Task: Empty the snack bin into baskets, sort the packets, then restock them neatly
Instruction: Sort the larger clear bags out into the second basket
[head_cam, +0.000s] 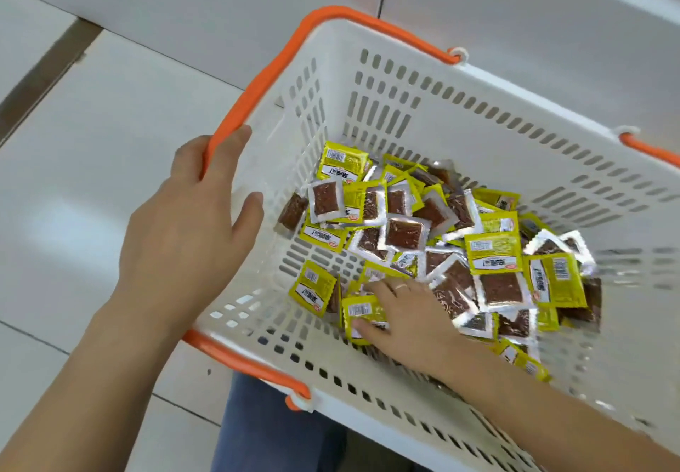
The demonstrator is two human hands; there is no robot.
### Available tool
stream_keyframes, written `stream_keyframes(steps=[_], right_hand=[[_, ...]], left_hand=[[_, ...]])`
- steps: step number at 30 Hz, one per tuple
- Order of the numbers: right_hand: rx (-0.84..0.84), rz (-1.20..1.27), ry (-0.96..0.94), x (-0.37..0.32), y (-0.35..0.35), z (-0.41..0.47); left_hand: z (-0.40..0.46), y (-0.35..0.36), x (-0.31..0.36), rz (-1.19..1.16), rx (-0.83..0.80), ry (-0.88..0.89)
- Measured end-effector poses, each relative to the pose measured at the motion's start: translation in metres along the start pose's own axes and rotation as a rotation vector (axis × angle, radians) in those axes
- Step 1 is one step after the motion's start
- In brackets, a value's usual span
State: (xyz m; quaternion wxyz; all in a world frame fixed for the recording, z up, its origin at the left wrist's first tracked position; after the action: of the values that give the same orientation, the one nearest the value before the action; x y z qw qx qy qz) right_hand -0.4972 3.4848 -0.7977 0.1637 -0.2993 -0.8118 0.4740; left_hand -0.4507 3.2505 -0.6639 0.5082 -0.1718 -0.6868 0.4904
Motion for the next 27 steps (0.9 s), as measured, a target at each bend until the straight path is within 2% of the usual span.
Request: stream_keyframes(steps=[4,6,8,10,12,18,22,27], right_hand=[[-0.066,-0.061,-0.189,0.021,-0.014,-0.022],[-0.05,-0.248,-0.25,0.04,-0.016,-0.034],[-0.152,-0.397,-0.228,0.057,-0.013,-0.047],[-0.224,-0.386,-0.236,0.071,0.002,-0.057],[-0.211,-0.436,-0.211,0.075,0.011,-0.06],[-0.107,-0.318,-0.22,0.044,0.029,-0.035],[-0.007,-0.411,-0.155,0.046,-0.009,0.017],[0.143,-0.382,0.004,0.102,-0.055,0.047]], left_hand=[[0.001,0.0,0.001,0.004,0.006,0.01],[0.0,0.0,0.001,0.005,0.01,0.016],[0.0,-0.001,0.001,-0.001,0.016,0.015],[0.0,0.0,0.001,-0.003,0.02,0.017],[0.001,0.001,0.0,0.003,0.021,0.017],[0.001,0.002,0.0,0.013,0.023,0.021],[0.002,0.002,0.0,0.008,0.022,0.03],[0.003,0.004,-0.002,-0.012,0.048,0.041]])
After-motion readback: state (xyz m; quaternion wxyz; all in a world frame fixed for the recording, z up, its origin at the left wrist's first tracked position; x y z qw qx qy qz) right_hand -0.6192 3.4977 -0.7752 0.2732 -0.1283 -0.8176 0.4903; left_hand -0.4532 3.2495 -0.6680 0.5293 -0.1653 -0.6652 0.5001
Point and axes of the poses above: each hand's wrist, its own z-axis towards the middle knuckle, its own y-axis out of the palm, x = y × z, the point moved 4 cm from there along z, towards the middle knuckle, and after that the axes turned 13 degrees about -z, right-handed, at the moved point
